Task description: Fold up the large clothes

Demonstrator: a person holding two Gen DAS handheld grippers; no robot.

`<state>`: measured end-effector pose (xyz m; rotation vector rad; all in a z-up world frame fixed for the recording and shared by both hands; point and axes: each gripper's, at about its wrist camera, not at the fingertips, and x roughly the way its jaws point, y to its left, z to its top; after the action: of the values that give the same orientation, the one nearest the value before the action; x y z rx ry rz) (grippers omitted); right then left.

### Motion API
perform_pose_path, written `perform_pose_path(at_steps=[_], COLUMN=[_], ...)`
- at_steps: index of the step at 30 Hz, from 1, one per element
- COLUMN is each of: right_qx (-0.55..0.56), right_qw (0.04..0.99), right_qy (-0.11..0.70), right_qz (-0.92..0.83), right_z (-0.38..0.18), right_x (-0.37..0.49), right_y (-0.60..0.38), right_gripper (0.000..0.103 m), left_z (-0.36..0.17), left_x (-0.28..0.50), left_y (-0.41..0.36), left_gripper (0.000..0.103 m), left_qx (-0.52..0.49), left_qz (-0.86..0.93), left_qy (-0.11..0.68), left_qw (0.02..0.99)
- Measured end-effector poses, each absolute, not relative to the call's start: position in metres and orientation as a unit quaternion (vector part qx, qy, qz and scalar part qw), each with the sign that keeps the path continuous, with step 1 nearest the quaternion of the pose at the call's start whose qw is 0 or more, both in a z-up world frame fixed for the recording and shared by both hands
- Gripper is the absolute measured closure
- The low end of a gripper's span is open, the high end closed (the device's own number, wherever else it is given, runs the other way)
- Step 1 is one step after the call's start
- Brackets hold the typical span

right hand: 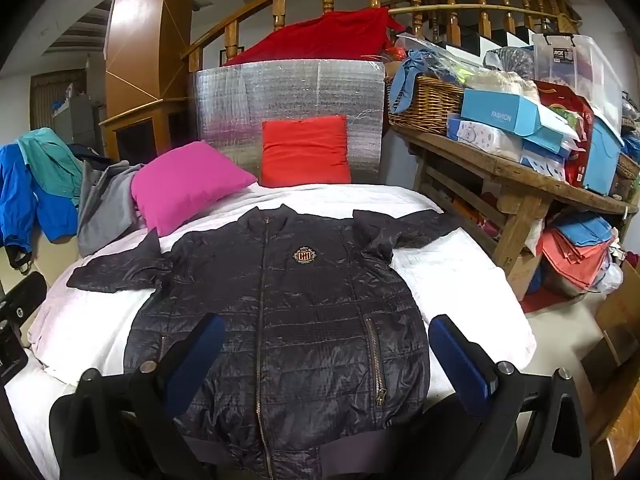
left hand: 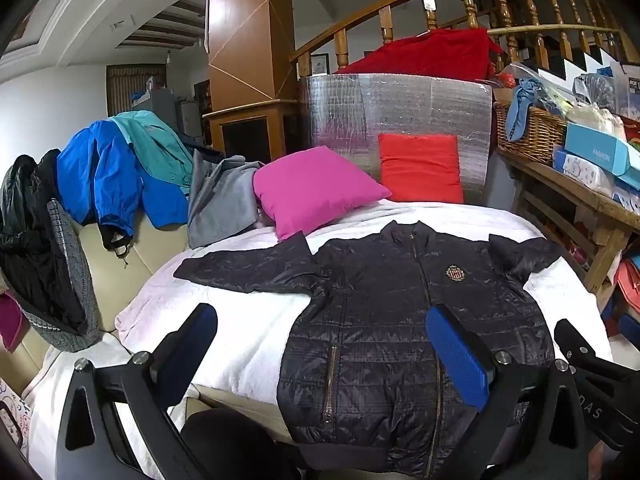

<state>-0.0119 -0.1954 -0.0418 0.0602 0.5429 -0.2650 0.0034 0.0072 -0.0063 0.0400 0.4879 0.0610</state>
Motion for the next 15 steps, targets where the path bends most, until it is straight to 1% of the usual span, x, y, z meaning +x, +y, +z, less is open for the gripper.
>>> perform_pose_path(at_steps=[15], right_qx=[0.029], right_qw=[0.954], right_qy=[0.268], right_qz=[-0.129], right_z=[-0.0422], right_x=[-0.0104], right_y=[-0.196], right_gripper=[0.0], left_z=[-0.0092], left_x=[0.0038], left_y=[0.0082], left_gripper=[0.0], left_qx=[0.02], left_qz=[0.034], left_qy=[0.242], left_qw=[0.969])
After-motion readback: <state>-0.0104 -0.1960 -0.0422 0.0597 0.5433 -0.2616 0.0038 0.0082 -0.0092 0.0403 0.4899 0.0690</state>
